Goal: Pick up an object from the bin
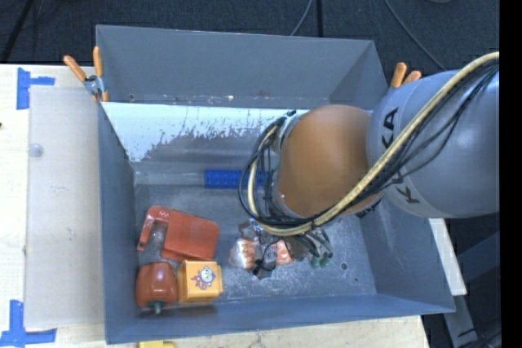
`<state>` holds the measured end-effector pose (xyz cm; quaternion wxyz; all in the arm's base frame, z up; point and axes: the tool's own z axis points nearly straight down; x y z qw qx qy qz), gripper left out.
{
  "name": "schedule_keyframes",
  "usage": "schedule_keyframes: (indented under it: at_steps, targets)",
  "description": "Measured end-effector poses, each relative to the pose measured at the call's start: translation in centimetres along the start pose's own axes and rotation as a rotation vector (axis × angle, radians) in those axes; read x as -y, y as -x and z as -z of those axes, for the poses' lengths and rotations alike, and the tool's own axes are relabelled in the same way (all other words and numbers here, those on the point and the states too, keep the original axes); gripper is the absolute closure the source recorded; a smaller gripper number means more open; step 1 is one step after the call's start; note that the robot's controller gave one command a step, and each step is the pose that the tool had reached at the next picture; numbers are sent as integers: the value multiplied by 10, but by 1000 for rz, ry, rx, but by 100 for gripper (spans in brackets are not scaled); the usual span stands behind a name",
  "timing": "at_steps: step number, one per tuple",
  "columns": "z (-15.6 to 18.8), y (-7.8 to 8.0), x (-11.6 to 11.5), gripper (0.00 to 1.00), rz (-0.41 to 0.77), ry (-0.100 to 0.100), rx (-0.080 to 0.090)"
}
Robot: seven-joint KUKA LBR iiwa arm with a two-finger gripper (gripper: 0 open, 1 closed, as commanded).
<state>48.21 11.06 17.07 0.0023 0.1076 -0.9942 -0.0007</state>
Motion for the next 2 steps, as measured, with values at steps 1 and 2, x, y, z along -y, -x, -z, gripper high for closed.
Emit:
schedule_keyframes:
  at_steps: [1,2]
  targets:
    - [34,7,0,100,-26,0,-4]
    - [109,1,-2,100,12,0,0]
